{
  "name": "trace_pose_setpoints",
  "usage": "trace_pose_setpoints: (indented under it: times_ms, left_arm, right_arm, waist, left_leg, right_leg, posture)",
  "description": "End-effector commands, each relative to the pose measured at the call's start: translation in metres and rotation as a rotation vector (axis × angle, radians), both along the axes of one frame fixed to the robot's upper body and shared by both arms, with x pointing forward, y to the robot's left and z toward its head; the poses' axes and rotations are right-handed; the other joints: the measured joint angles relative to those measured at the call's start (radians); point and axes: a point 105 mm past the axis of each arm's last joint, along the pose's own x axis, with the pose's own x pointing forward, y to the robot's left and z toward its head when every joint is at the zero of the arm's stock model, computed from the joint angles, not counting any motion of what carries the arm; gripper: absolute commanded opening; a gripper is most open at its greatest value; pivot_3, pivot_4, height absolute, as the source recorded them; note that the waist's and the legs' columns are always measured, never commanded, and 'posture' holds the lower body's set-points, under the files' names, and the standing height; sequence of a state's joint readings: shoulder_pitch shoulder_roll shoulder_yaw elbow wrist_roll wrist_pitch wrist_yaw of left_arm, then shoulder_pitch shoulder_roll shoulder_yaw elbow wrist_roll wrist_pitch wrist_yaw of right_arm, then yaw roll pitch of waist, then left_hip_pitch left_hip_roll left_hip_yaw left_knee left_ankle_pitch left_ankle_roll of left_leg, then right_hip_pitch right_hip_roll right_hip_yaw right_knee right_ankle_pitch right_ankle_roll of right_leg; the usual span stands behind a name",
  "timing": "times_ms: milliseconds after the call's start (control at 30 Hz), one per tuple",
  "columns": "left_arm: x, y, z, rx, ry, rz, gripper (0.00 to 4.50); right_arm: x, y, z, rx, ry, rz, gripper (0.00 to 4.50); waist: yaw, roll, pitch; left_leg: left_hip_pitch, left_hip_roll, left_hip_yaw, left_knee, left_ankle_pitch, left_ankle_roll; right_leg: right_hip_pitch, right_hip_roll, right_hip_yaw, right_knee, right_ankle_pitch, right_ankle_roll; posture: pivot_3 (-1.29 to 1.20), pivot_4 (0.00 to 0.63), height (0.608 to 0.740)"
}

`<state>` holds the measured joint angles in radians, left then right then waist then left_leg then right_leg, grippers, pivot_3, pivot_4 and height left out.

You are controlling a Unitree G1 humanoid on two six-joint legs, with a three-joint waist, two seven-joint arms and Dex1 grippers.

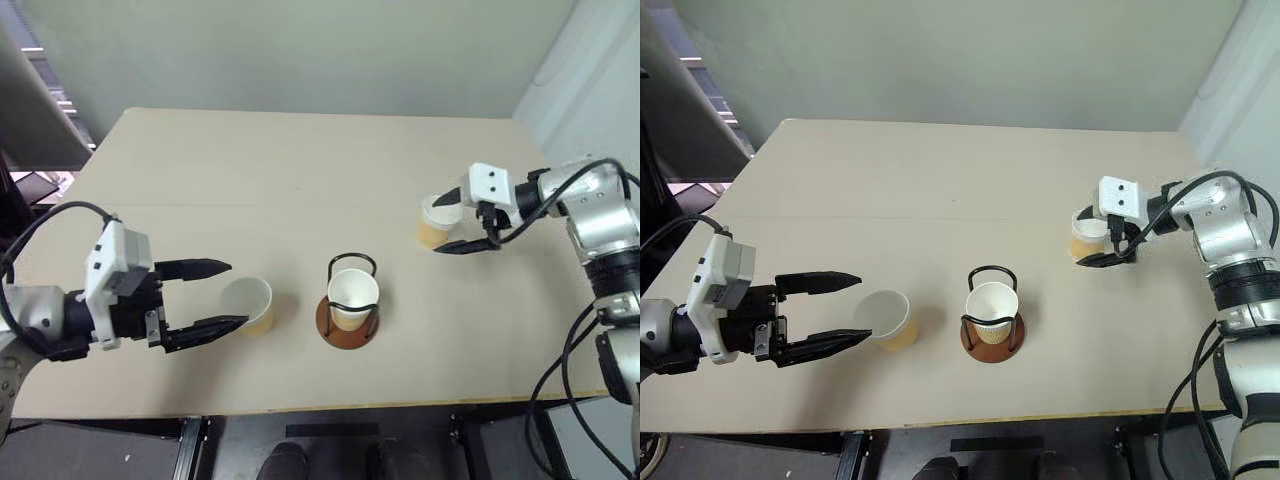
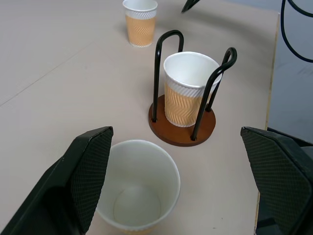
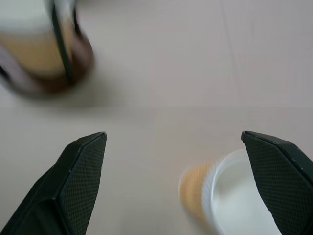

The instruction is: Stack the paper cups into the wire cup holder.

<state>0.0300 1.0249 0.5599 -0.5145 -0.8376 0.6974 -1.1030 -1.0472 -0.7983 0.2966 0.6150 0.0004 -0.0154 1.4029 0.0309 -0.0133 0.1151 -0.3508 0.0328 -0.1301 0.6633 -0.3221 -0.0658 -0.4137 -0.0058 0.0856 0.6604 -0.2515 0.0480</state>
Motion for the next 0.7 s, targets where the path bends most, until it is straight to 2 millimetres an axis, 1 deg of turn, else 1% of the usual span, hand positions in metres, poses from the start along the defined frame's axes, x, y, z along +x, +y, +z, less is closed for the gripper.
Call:
trace_pose_setpoints:
  times_ms: [33, 100, 200, 333, 367, 433, 567, 667, 700]
  left_arm:
    - [-0.004, -0.003, 0.01, 0.015, -0.049, -0.007, 4.5]
    - [-0.004, -0.003, 0.01, 0.015, -0.05, -0.006, 4.5]
    - [-0.005, -0.003, 0.01, 0.016, -0.053, -0.001, 4.5]
    - [-0.008, -0.004, 0.011, 0.019, -0.056, 0.005, 4.5]
    - [-0.008, -0.004, 0.011, 0.019, -0.057, 0.006, 4.5]
    - [-0.009, -0.004, 0.011, 0.02, -0.058, 0.01, 4.5]
    - [-0.011, -0.003, 0.011, 0.02, -0.057, 0.018, 4.5]
    - [-0.011, -0.003, 0.011, 0.021, -0.057, 0.022, 4.5]
    - [-0.011, -0.003, 0.011, 0.021, -0.057, 0.023, 4.5]
  right_arm:
    - [0.012, -0.005, 0.006, -0.035, -0.056, -0.022, 4.48]
    - [0.016, -0.006, 0.003, -0.042, -0.053, -0.034, 4.48]
    - [0.028, -0.009, -0.005, -0.071, -0.069, -0.088, 4.48]
    - [0.033, -0.008, -0.01, -0.085, -0.058, -0.095, 4.48]
    - [0.034, -0.008, -0.013, -0.094, -0.055, -0.098, 4.31]
    - [0.035, -0.009, -0.017, -0.109, -0.048, -0.102, 3.89]
    - [0.036, -0.008, -0.02, -0.115, -0.045, -0.095, 2.43]
    - [0.034, -0.007, -0.016, -0.115, -0.044, -0.074, 1.28]
    - [0.033, -0.006, -0.016, -0.115, -0.04, -0.063, 0.96]
  waist:
    - [-0.002, 0.0, 0.0]
    - [-0.002, 0.0, 0.0]
    - [-0.002, 0.0, 0.0]
    - [0.0, 0.0, 0.0]
    - [0.0, 0.0, 0.0]
    - [0.004, 0.0, 0.0]
    - [0.007, 0.0, 0.0]
    - [0.008, 0.001, 0.0]
    - [0.008, 0.001, 0.0]
  left_leg:
    - [0.0, 0.0, 0.001, 0.0, 0.0, 0.0]
    - [0.001, 0.0, 0.001, 0.0, 0.0, -0.001]
    - [0.001, 0.001, 0.0, 0.0, 0.0, -0.001]
    - [0.001, 0.002, 0.0, 0.0, 0.0, -0.001]
    - [0.001, 0.002, 0.0, 0.0, 0.0, -0.001]
    - [0.0, 0.002, 0.0, 0.0, 0.0, -0.002]
    - [0.0, 0.001, 0.0, 0.0, 0.0, -0.002]
    - [0.0, 0.001, 0.0, 0.0, 0.0, -0.002]
    - [0.0, 0.001, 0.0, 0.0, 0.0, -0.002]
  right_leg:
    - [0.0, 0.0, 0.0, 0.0, 0.0, 0.0]
    - [-0.001, 0.0, 0.0, 0.0, 0.0, -0.001]
    - [-0.001, 0.0, 0.0, 0.0, -0.001, -0.002]
    - [-0.001, 0.0, 0.0, 0.001, -0.001, -0.002]
    - [-0.001, 0.0, 0.0, 0.001, -0.001, -0.002]
    - [-0.001, 0.0, 0.0, 0.001, -0.001, -0.002]
    - [-0.001, -0.001, 0.0, 0.001, -0.001, -0.003]
    - [-0.001, -0.001, 0.0, 0.001, -0.001, -0.003]
    - [-0.001, -0.001, 0.0, 0.001, -0.001, -0.003]
  posture:
    - [0.0, 0.15, 0.74]
    - [0.0, 0.15, 0.74]
    - [0.0, 0.15, 0.74]
    - [0.0, 0.15, 0.74]
    - [0.0, 0.15, 0.74]
    - [0.0, 0.15, 0.74]
    - [0.0, 0.15, 0.74]
    - [0.0, 0.15, 0.74]
    - [0.0, 0.15, 0.74]
